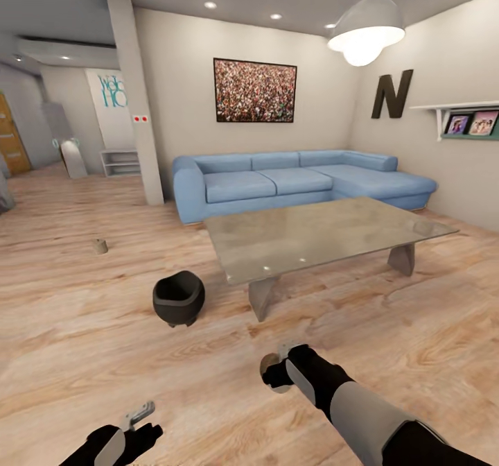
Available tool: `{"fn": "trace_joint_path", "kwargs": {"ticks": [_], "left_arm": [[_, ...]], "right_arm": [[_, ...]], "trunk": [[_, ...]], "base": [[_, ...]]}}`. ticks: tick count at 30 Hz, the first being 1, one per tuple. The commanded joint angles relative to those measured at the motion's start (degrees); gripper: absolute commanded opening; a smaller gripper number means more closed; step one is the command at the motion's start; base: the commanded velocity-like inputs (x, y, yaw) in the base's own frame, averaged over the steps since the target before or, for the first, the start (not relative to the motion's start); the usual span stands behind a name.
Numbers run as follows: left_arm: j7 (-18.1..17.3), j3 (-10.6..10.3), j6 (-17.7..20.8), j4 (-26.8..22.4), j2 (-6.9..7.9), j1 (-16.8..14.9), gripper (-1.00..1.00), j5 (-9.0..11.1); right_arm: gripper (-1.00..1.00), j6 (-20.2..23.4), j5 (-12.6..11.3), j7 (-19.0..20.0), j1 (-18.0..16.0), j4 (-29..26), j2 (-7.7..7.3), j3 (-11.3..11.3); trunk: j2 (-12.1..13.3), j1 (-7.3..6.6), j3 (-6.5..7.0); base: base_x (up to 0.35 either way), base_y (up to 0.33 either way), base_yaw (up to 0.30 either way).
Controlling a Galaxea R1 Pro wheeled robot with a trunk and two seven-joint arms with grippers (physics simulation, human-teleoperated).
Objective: Place each of the two pumpkins and all three candles from the living room inside a cabinet in the living room (use any cabinet), then make sure every cabinet is closed, and position the cauldron so it is next to a table in the living room.
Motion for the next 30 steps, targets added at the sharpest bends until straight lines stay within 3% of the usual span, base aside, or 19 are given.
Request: {"fn": "trace_joint_path", "kwargs": {"ticks": [1,9,30], "left_arm": [[0.2,0.1,0.3,-0.1,-0.01,0.0,1.0,0.4],[0.2,0.1,0.4,-0.1,0.06,0.0,1.0,0.4],[0.2,0.0,0.3,-0.1,0.07,0.0,1.0,0.4]], "right_arm": [[-1.0,0.2,-0.7,-0.5,-0.1,-0.1,-0.02,0.4],[-1.0,0.2,2.2,-0.5,0.0,0.0,0.05,0.4],[-1.0,0.2,2.5,-0.4,0.0,0.0,0.06,0.4]], "trunk": [[0.0,-0.01,-0.03],[0.0,-0.01,0.28],[0.0,-0.01,1.09]], "base": [[0.0,0.298,0.271],[0.0,0.298,0.269],[0.015,0.3,0.234]]}}
